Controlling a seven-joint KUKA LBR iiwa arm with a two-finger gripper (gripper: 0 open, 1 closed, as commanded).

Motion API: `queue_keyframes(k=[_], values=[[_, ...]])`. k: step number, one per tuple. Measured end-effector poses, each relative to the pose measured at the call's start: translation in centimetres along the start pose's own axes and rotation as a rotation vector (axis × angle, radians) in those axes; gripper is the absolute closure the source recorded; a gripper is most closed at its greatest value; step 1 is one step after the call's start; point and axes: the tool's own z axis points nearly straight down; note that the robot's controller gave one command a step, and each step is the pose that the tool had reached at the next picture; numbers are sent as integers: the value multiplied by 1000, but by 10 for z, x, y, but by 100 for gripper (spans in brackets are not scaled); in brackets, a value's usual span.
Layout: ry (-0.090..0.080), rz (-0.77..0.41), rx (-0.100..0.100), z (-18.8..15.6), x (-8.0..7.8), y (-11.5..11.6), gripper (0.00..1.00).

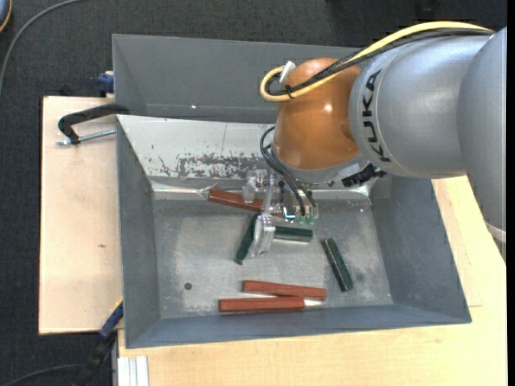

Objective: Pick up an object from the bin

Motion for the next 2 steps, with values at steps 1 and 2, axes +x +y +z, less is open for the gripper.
queue_keyframes(k=[1,2], values=[[-3,-465,1,81,-17,2,0],[-8,-462,1,78,-18,2,100]])
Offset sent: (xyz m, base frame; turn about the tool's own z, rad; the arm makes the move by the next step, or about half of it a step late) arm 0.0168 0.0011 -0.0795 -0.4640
